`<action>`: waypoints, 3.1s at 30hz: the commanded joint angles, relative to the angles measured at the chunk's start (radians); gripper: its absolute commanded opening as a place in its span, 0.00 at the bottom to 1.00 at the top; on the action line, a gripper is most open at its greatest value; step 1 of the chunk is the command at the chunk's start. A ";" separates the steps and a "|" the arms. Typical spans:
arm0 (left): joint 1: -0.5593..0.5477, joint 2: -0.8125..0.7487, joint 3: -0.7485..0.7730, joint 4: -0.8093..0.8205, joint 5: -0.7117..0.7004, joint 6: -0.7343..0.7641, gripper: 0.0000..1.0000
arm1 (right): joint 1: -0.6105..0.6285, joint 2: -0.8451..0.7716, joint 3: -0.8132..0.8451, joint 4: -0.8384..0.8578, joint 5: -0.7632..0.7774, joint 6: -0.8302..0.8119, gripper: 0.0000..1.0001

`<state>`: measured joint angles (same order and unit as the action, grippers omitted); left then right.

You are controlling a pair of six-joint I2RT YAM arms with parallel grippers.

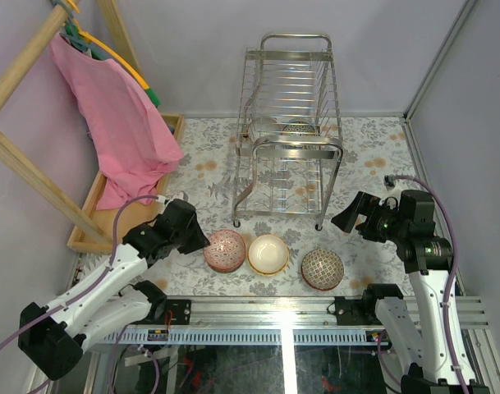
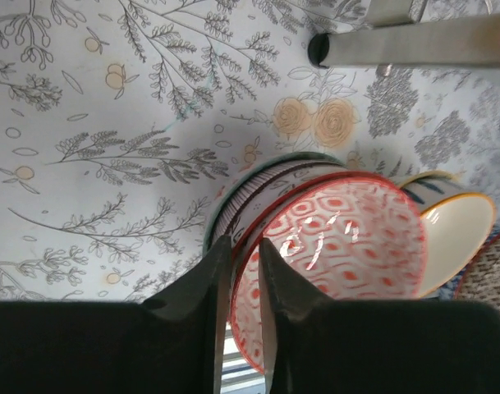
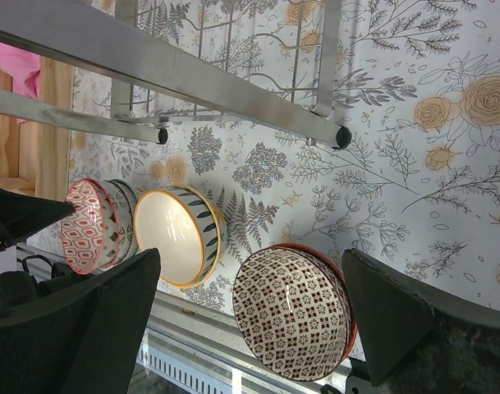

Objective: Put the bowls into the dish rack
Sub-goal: Pick up the bowl from the center of the board.

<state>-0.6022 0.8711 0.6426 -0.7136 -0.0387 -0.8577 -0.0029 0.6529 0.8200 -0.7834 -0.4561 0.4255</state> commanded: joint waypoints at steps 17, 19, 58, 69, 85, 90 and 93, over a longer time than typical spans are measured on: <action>-0.068 -0.007 0.203 -0.157 -0.148 0.002 0.00 | -0.001 0.000 -0.031 0.041 -0.072 -0.002 0.99; -0.081 -0.015 0.218 -0.179 -0.158 -0.006 0.00 | 0.000 -0.004 -0.036 0.047 -0.079 0.000 0.99; -0.197 0.089 0.266 -0.337 -0.323 -0.069 0.25 | 0.000 -0.056 -0.103 0.076 -0.143 0.023 0.99; -0.210 0.161 0.284 -0.338 -0.342 -0.060 0.25 | 0.000 -0.058 -0.108 0.085 -0.154 0.021 1.00; -0.235 0.233 0.298 -0.322 -0.367 -0.064 0.24 | -0.001 -0.064 -0.111 0.088 -0.174 0.016 0.99; -0.238 0.242 0.299 -0.317 -0.369 -0.064 0.21 | -0.001 -0.071 -0.117 0.090 -0.178 0.015 0.99; -0.241 0.252 0.303 -0.308 -0.369 -0.063 0.14 | 0.000 -0.075 -0.123 0.094 -0.180 0.017 0.99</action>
<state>-0.8345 1.1118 0.9100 -1.0309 -0.3649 -0.9222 -0.0029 0.5880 0.7013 -0.6994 -0.5888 0.4408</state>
